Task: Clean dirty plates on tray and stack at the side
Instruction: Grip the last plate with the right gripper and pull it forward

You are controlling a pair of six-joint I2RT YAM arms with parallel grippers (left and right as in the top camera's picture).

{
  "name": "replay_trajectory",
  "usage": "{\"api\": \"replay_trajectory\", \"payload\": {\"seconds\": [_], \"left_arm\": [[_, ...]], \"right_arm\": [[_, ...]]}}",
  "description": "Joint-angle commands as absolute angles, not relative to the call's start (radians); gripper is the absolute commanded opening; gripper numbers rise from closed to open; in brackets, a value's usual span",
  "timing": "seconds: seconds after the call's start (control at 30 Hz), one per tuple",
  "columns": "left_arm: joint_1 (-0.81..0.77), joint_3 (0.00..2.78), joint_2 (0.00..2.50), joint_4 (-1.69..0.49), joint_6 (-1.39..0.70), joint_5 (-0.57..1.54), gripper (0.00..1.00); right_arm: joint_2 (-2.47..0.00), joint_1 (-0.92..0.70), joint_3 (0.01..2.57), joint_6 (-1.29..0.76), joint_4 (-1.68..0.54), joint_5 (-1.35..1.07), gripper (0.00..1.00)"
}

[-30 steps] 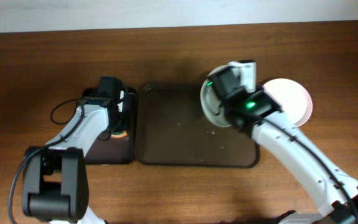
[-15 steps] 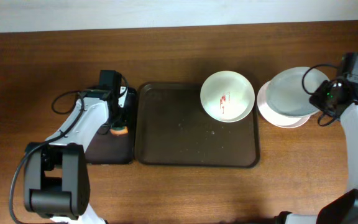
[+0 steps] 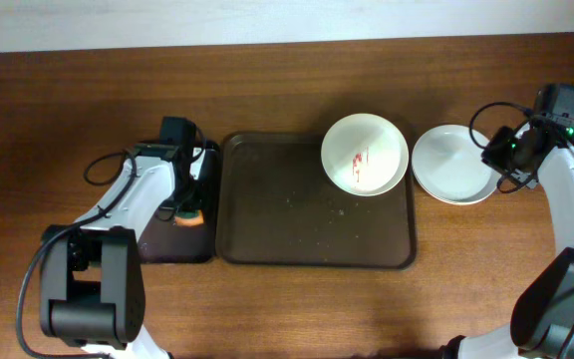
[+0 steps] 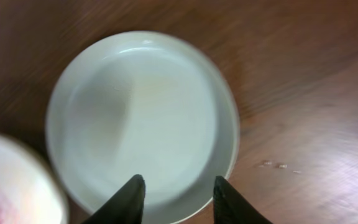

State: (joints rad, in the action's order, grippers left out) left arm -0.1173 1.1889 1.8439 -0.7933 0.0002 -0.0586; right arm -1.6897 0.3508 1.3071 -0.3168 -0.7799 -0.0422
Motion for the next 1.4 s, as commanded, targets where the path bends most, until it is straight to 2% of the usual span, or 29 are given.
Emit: {"api": "replay_trajectory", "payload": {"seconds": [0.0, 0.13, 0.37, 0.47, 0.67, 0.73, 0.83, 1.03, 1.07, 1.13, 1.23, 1.33, 1.37], "left_arm": [[-0.108, 1.246, 1.777, -0.798, 0.012, -0.048, 0.00], [-0.108, 1.224, 1.792, -0.793, -0.081, -0.048, 0.00], [-0.108, 1.139, 1.908, -0.717, -0.105, -0.048, 0.00], [-0.108, 1.139, 1.913, -0.717, -0.105, -0.047, 0.08], [-0.109, 1.137, 1.913, -0.720, -0.105, -0.040, 0.09], [-0.109, 1.135, 1.913, -0.720, -0.105, -0.040, 0.09], [-0.109, 1.133, 1.913, -0.719, -0.105, -0.040, 0.08], [-0.109, 1.133, 1.913, -0.720, -0.105, -0.040, 0.08], [-0.109, 1.133, 1.913, -0.720, -0.105, -0.040, 0.08], [-0.109, 1.133, 1.913, -0.720, -0.105, -0.040, 0.08], [-0.109, 1.133, 1.913, -0.723, -0.105, -0.040, 0.07], [-0.109, 1.133, 1.913, -0.723, -0.105, -0.040, 0.08], [-0.109, 1.133, 1.913, -0.723, -0.105, -0.040, 0.08]], "right_arm": [[-1.691, 0.322, 1.314, -0.240, -0.799, -0.246, 0.39], [-1.692, 0.208, 1.309, -0.205, -0.842, -0.279, 0.49], [-1.692, 0.063, 1.239, -0.206, -0.802, -0.277, 0.50], [-1.694, 0.024, 1.233, -0.209, -0.785, -0.276, 0.53], [-1.752, -0.012, 1.232, -0.216, -0.661, -0.148, 0.54], [-1.781, -0.012, 1.232, -0.197, -0.566, -0.098, 0.57], [-1.817, -0.013, 1.232, -0.108, -0.456, -0.097, 0.61], [-1.931, -0.013, 1.232, -0.077, -0.352, -0.152, 0.59], [-1.941, -0.013, 1.232, -0.078, -0.351, -0.157, 0.57], [-1.961, -0.013, 1.232, -0.078, -0.359, -0.161, 0.45], [-1.969, -0.013, 1.233, -0.078, -0.394, -0.193, 0.16], [-1.947, -0.013, 1.234, -0.079, -0.453, -0.210, 0.04], [-1.934, -0.013, 1.234, -0.079, -0.485, -0.228, 0.04]]}}
